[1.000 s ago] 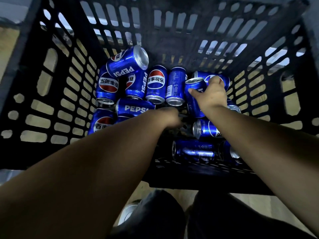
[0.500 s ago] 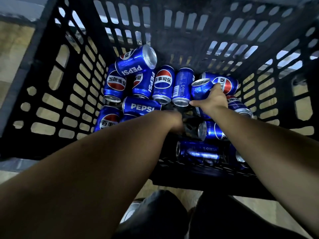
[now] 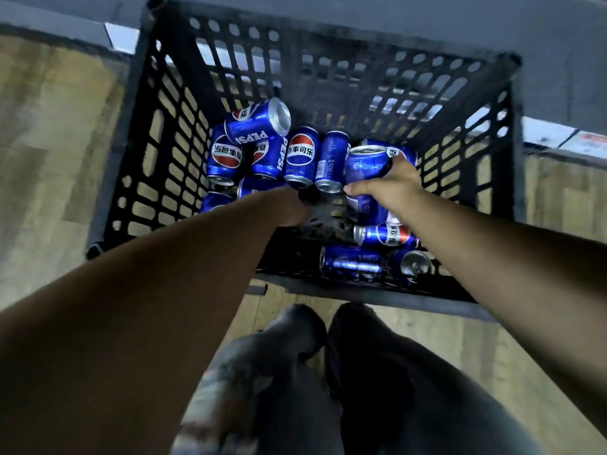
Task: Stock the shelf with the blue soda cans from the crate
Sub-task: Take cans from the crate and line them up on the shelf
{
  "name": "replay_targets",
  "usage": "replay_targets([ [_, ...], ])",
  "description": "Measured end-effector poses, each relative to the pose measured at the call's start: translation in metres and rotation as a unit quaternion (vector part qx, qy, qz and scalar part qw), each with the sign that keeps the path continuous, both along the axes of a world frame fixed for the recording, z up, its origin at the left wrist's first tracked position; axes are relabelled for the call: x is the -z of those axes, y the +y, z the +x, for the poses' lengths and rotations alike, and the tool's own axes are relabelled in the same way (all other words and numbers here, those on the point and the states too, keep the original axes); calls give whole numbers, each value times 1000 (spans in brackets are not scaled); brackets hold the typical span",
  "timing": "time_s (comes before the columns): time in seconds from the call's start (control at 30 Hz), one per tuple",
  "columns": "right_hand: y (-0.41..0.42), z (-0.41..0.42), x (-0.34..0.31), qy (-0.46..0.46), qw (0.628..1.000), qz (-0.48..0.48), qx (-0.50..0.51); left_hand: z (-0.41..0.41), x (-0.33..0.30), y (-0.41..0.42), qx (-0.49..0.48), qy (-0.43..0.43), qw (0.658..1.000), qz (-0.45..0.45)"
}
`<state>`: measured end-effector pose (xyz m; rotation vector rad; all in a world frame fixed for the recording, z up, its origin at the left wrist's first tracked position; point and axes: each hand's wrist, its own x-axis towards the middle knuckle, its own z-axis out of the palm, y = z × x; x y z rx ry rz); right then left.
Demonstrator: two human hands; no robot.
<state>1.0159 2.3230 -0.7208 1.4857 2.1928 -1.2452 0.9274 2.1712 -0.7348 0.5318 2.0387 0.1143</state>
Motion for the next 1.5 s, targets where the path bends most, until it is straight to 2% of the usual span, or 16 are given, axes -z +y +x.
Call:
replay_targets([
  [0.1,-14,3,-55,-3,999,-29,26,8,-53,-11,-40,-70,996,-31],
  [0.27,-29,6,-176,-12,1000,-21,11,19,-172,-29,-58,-68,996,-4],
  [0.5,-45,-4,-365,48,999,-5,8,9,-374,-35,-79,-57,995,37],
  [0.7,-44,-9,-499,120,993,-3,-4,11,-514,-20,-200,-60,956,204],
  [0.9,-35,-1,-603,173,984,-5,-53,22,-608,-7,-152,-10,966,211],
  [0.97,-34,1,-635,194,979,1,-63,27,-640,-3,-133,-6,962,239],
  [1.07,-35,2,-678,231,970,4,-69,32,-681,3,-144,-22,935,325],
  [1.17,-35,2,-716,262,963,8,-65,36,-711,6,-171,14,907,384],
  [1.33,-39,-1,-771,303,953,-9,-14,42,-744,16,-209,48,866,452],
  [1.5,-44,-10,-815,333,943,21,-1,46,-788,25,-242,77,825,505],
])
